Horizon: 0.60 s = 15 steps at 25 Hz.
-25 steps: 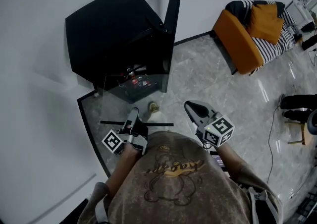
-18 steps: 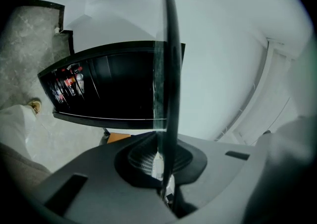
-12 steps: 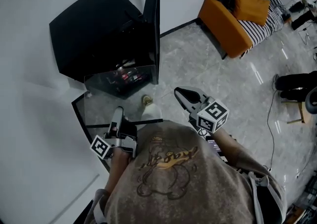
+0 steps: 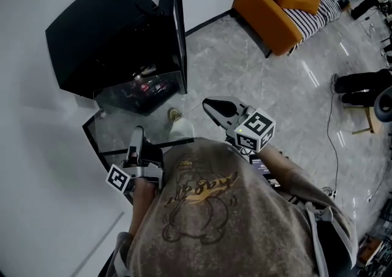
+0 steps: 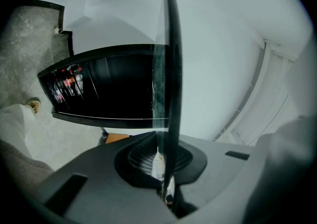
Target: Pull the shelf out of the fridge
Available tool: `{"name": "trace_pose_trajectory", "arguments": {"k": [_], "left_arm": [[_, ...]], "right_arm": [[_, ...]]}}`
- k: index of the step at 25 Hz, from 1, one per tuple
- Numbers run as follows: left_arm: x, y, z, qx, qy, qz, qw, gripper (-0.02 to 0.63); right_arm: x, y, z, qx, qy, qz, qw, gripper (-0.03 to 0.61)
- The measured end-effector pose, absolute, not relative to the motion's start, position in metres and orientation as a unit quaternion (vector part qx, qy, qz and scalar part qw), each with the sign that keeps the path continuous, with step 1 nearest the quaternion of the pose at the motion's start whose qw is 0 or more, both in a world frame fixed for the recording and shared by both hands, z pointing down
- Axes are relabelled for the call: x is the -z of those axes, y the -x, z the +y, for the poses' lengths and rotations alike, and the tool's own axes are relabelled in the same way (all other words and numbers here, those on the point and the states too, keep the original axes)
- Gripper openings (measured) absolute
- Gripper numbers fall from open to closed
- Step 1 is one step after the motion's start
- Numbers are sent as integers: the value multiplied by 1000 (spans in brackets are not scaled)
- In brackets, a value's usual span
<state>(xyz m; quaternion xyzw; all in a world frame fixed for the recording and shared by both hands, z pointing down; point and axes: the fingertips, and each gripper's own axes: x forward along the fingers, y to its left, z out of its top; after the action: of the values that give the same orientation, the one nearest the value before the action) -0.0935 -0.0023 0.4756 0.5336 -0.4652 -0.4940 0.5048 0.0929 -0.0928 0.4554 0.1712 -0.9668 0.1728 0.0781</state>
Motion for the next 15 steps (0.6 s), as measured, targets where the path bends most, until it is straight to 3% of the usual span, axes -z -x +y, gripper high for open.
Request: {"name": "trace_pose_trajectory", "arguments": {"k": [15], "left_arm": [[-483,96,-1,495,-530,-471,502,15]], "right_arm": [[-460,-90,-89,-171,-145,-971,86,23]]}}
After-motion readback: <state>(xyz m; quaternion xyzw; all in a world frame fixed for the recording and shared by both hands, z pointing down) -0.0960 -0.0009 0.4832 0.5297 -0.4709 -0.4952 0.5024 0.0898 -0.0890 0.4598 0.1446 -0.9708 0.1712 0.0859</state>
